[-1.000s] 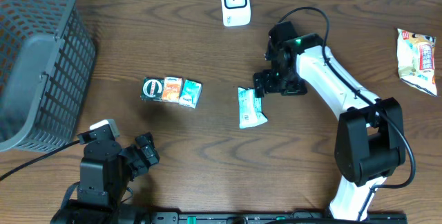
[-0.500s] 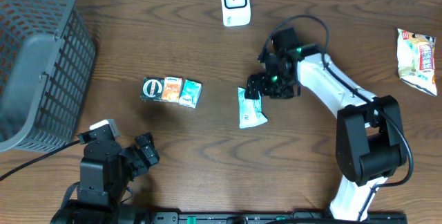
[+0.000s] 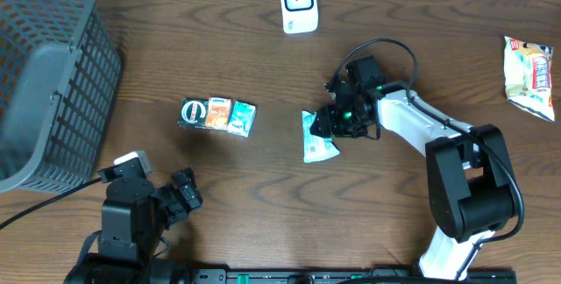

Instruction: Scan the item barcode

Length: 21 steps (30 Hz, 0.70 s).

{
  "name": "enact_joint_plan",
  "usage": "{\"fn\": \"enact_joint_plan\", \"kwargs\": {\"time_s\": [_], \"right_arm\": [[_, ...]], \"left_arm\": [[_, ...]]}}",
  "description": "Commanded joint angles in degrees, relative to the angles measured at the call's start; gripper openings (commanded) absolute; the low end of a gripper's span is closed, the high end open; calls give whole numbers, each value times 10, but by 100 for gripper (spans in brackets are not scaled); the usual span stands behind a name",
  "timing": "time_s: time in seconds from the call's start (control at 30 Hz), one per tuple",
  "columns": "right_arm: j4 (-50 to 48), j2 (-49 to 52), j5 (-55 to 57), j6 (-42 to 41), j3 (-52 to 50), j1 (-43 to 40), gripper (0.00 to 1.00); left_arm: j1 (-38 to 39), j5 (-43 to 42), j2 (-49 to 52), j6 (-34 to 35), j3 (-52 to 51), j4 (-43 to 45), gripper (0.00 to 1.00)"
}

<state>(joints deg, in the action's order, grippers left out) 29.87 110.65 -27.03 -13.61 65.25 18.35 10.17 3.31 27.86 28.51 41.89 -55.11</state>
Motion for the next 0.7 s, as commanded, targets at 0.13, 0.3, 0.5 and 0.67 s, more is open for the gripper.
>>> {"fn": "enact_joint_plan", "kwargs": {"time_s": [0.13, 0.3, 0.5, 0.67], "right_arm": [[-26, 10, 68, -57, -59, 17, 1], [-23, 6, 48, -57, -53, 14, 1], [-22, -55, -92, -56, -26, -26, 1], [-64, -155, -210, -35, -17, -61, 1]], "left_arm": [[-1, 2, -3, -1, 1, 0, 98], [-1, 2, -3, -1, 1, 0, 98], [-1, 2, -3, -1, 1, 0, 98], [-1, 2, -3, -1, 1, 0, 98]]}}
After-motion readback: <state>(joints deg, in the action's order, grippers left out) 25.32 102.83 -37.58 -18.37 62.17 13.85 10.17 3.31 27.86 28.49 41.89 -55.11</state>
